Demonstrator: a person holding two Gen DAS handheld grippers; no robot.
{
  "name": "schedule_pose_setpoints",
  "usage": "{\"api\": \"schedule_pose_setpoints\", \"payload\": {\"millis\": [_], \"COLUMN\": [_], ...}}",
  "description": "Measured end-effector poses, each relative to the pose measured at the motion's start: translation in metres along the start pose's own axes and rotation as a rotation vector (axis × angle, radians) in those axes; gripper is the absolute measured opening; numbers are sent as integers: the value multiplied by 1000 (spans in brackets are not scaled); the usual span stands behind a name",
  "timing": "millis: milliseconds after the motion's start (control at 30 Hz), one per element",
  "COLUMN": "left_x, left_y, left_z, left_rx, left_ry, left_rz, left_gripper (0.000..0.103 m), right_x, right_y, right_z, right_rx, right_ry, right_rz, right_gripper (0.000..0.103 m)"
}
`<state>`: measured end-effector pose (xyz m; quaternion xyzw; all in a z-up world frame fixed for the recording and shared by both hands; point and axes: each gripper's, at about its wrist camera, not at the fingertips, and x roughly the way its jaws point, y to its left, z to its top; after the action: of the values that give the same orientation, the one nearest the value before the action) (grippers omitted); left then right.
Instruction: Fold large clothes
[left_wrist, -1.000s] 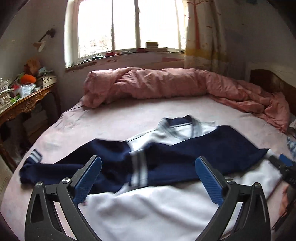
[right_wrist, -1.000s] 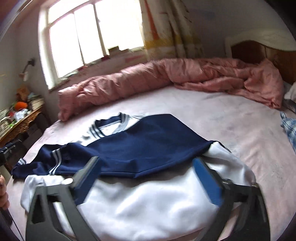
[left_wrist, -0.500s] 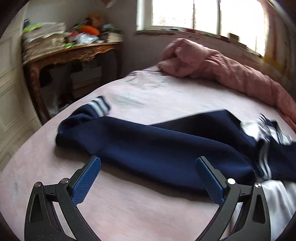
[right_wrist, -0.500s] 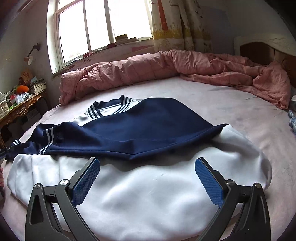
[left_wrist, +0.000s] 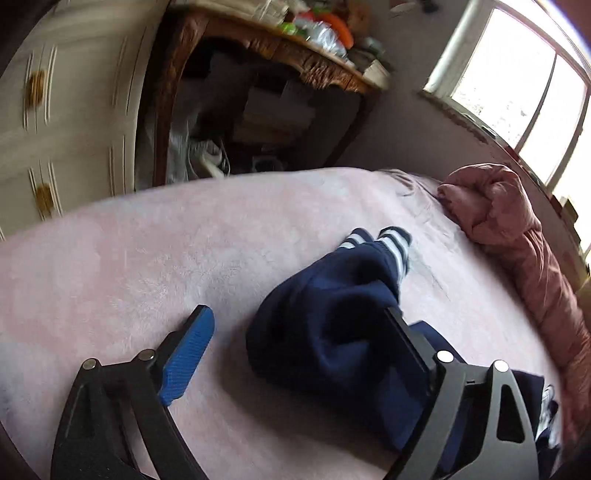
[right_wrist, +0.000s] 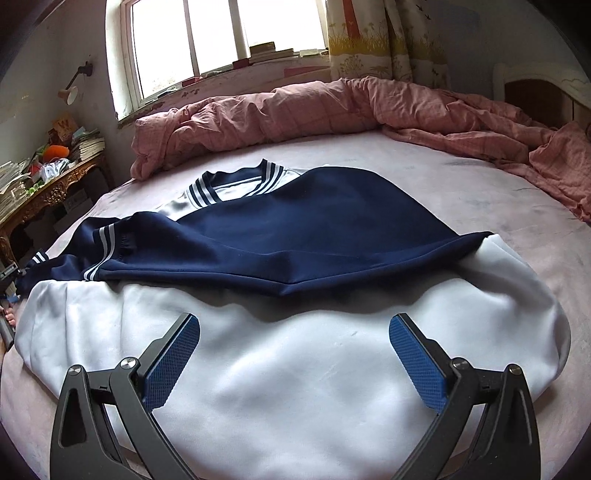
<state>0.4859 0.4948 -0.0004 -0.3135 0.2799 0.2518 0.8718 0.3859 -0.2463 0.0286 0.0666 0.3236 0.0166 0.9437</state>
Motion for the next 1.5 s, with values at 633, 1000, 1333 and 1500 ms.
{"api": "schedule_pose_setpoints", "payload": {"millis": [633, 1000, 1333, 1500], "left_x": [-188, -236, -202, -224], "left_y": [-168, -348, -352, -290], "left_z": [-50, -222, -338, -311], "left_rx": [422, 713, 845, 934], "left_ry": [-295, -77, 138, 6], "left_rz": [-723, -843, -606, -535], "left_gripper": [7, 5, 38, 58], "right_x": [14, 2, -13, -26], "right_y": [1, -5, -53, -75], "right_z": [-2, 1, 12, 22], "right_rx": [-12, 15, 144, 142], "right_ry": [60, 24, -50, -115], "right_rz": [-5, 24, -47, -123], "right_gripper": [103, 103, 103, 103]}}
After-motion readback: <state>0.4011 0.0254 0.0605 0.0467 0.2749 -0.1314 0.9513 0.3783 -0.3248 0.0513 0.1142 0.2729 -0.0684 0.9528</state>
